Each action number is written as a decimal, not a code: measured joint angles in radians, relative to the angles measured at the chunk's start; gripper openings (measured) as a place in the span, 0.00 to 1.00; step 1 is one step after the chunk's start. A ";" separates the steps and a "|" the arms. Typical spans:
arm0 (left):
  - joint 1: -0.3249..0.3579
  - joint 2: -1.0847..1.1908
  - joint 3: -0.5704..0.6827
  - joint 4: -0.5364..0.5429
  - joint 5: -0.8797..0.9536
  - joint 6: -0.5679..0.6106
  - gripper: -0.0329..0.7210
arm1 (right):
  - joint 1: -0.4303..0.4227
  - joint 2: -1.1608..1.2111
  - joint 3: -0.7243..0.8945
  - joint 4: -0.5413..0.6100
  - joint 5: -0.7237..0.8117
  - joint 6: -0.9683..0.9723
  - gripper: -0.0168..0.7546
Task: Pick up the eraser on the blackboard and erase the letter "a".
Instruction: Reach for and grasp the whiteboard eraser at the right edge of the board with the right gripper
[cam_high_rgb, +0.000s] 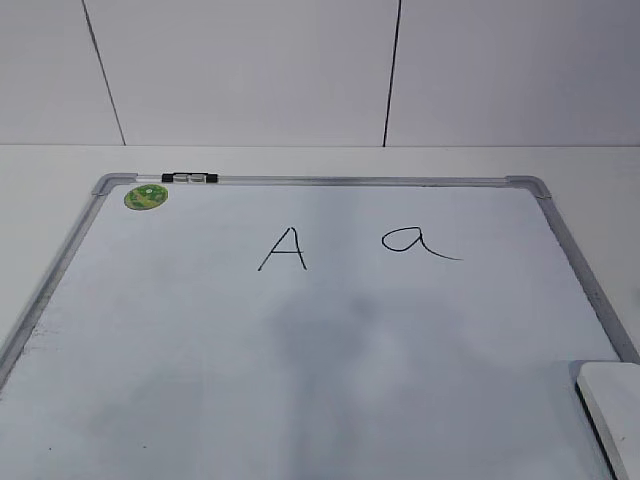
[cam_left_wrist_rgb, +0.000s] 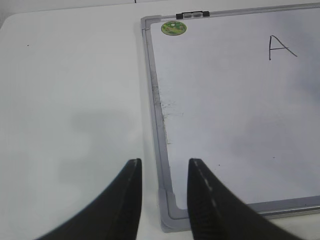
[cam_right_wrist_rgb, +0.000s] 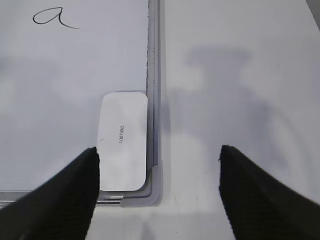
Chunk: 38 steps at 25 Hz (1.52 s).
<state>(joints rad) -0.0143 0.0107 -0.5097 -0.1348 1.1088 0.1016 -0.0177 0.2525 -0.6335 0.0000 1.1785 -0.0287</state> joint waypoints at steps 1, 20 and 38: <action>0.000 0.000 0.000 0.000 0.000 0.000 0.35 | 0.000 0.031 -0.011 0.000 0.002 0.000 0.79; 0.000 0.000 0.000 0.000 0.000 0.000 0.35 | 0.000 0.392 -0.108 0.132 0.061 0.000 0.79; 0.000 0.000 0.000 0.000 0.000 0.000 0.35 | 0.018 0.764 -0.110 0.192 0.034 -0.026 0.79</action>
<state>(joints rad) -0.0143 0.0107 -0.5097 -0.1348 1.1088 0.1016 0.0000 1.0162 -0.7436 0.1922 1.2130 -0.0543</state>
